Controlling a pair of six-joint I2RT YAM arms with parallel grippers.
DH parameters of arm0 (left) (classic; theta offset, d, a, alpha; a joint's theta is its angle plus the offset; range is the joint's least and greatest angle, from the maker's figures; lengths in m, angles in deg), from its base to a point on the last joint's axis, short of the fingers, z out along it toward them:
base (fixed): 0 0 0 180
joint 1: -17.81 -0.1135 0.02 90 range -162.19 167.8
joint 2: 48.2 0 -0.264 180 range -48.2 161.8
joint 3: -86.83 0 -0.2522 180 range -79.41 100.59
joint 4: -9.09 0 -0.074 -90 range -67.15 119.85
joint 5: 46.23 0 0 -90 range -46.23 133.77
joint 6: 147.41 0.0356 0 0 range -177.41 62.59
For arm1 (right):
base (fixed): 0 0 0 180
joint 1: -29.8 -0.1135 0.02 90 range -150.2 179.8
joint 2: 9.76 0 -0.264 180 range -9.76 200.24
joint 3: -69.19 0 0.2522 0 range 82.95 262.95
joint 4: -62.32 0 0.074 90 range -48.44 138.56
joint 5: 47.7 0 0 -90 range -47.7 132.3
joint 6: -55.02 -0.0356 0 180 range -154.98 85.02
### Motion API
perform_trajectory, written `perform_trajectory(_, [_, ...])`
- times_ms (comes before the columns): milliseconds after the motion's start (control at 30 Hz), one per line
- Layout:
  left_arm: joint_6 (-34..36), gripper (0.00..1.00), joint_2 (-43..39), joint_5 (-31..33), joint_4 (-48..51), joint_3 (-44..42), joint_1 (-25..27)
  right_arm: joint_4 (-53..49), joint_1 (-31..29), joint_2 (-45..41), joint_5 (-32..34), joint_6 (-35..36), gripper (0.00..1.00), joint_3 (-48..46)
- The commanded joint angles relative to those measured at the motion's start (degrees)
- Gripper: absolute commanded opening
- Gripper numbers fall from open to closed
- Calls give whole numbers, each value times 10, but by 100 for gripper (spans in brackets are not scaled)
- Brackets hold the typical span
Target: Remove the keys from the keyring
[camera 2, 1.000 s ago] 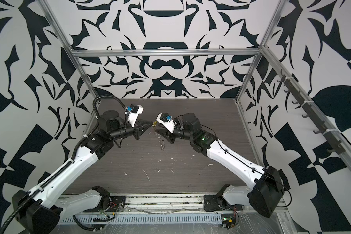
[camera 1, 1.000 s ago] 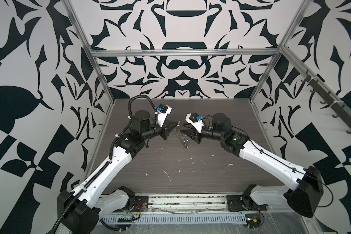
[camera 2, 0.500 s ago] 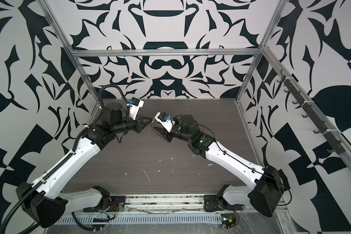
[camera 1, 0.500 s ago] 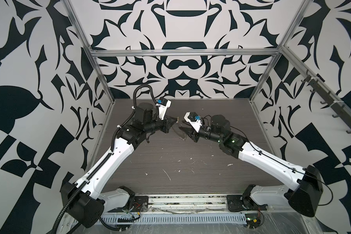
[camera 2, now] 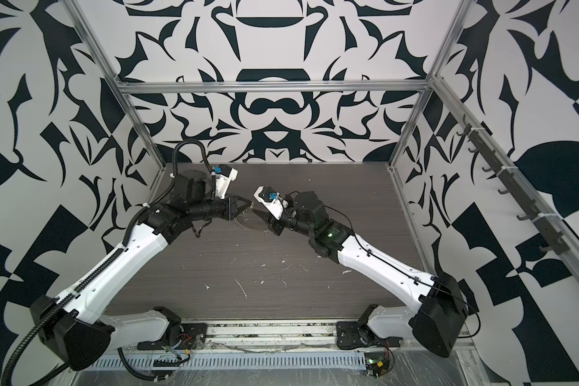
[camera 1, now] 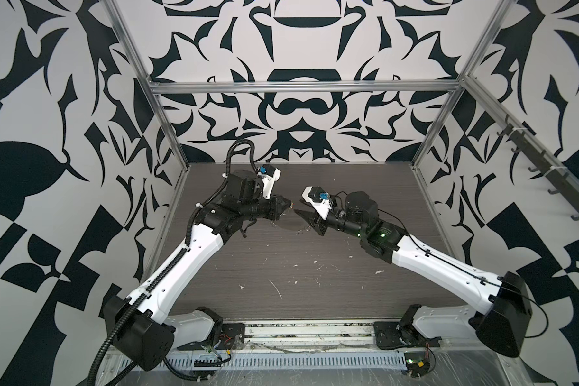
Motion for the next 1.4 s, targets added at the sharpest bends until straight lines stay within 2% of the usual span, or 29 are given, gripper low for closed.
perform_trajectory(0, [-18,0,-3,0,1,24,-1,25,-8,11,7,10,39,3])
perform_trajectory(633, [-19,0,-15,-1,4,18,0,33,-16,47,44,15,40,21])
perform_trajectory(1133, [-19,0,-25,3,3,10,0,45,-16,59,38,4,39,38])
perform_trajectory(1367, [-17,0,-26,3,2,9,1,33,-16,56,44,12,31,42])
